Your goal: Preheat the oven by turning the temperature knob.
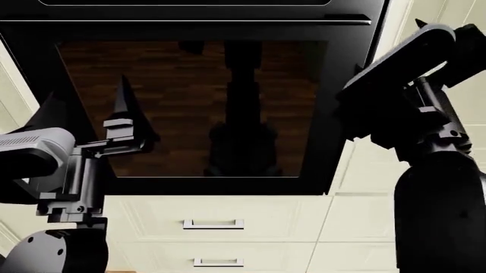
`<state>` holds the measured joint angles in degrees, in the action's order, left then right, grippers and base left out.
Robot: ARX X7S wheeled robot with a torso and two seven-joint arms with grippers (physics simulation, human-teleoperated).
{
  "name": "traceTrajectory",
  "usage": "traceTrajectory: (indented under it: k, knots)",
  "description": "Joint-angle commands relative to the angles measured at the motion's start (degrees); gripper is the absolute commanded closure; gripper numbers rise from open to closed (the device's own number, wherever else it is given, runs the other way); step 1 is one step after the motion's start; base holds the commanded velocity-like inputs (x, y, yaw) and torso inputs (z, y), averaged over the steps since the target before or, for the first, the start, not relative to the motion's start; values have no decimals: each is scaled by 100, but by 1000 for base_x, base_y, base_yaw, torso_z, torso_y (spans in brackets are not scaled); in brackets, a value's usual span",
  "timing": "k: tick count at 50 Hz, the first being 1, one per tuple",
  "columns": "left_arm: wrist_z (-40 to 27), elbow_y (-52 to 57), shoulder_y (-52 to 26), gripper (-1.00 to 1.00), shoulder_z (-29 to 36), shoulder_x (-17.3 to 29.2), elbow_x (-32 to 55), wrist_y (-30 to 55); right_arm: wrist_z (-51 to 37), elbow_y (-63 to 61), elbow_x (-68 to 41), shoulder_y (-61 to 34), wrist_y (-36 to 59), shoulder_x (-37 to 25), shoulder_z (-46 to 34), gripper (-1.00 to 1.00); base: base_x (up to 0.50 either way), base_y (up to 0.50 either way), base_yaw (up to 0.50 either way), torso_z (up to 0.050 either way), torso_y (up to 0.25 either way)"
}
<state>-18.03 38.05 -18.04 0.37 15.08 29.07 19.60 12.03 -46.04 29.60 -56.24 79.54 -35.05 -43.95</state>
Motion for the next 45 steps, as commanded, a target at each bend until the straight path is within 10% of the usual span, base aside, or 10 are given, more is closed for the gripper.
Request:
traceTrajectory:
  k: [1, 45]
  knots:
    - [-61, 4, -50, -100, -75, 47, 207, 78, 517, 286, 174, -912, 427, -253, -815, -100, 0, 0, 0, 5, 0]
    - [-208, -10, -137, -100, -162, 168, 526, 143, 1369, 2332, 132, -2878, -242, -340, -1804, -100, 0, 0, 0, 4, 0]
